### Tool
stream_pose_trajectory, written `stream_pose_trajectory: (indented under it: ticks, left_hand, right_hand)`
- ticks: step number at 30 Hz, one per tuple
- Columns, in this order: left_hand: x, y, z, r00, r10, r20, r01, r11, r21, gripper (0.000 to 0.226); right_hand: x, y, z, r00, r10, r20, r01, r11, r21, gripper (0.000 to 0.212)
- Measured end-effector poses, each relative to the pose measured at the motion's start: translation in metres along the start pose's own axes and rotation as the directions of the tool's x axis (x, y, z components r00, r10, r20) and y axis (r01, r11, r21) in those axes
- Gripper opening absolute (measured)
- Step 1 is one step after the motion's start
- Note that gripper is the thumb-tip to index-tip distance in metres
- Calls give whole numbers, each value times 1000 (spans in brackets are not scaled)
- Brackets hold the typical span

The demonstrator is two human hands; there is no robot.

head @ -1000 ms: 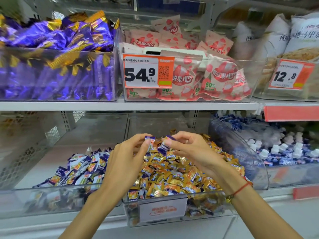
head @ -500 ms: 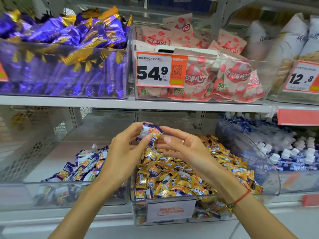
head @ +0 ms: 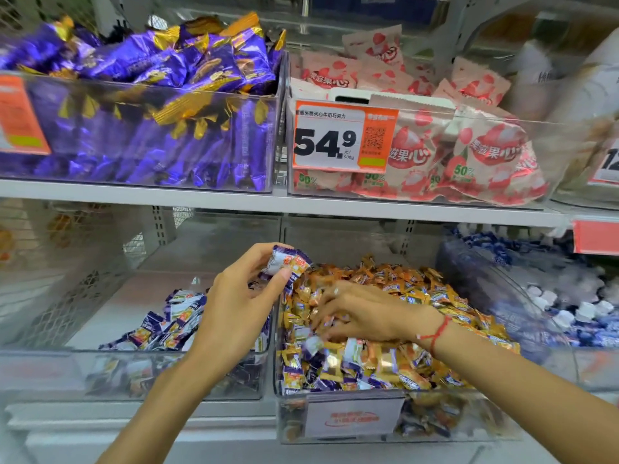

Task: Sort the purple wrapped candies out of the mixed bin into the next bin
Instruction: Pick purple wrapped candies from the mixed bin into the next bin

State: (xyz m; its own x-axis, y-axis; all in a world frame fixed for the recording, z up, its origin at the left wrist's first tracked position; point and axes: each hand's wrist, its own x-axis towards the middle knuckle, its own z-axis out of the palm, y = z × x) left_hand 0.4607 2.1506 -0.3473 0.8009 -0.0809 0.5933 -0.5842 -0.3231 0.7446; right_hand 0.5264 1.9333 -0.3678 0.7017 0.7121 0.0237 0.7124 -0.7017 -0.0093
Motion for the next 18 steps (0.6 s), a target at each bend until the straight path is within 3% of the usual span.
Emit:
stream_pose_trajectory:
  ticks: [3,6,9,11,14,18]
  left_hand:
    - [0,0,2,1000,0,1,0,1000,-19,25]
    - [2,-1,4,1000,-1,7,1,1000,-28,24]
    - [3,-1,5,1000,-2,2,2,1000,-31,22]
    - [4,-1,6,1000,-2,2,2,999,-42,22]
    - [6,-3,8,1000,-2,1,2,999,-34,17]
    - [7,-6,8,1000,-7,-12,7,999,-39,19]
  right_hand:
    - [-16,28,-3,981,178,-76,-181,983,-28,38]
    - [-37,38,-17,956,282,-82,-268,951,154,50]
    - [-53,19,-36,984,178,-20,-158,914,375,40]
    - [-54,-2,-42,991,46,126,-98,887,452,37]
    - [-34,-25,-22,949,-146,280,47,943,329,45]
    - [-6,-33,12,965,-170,202,166,986,36,40]
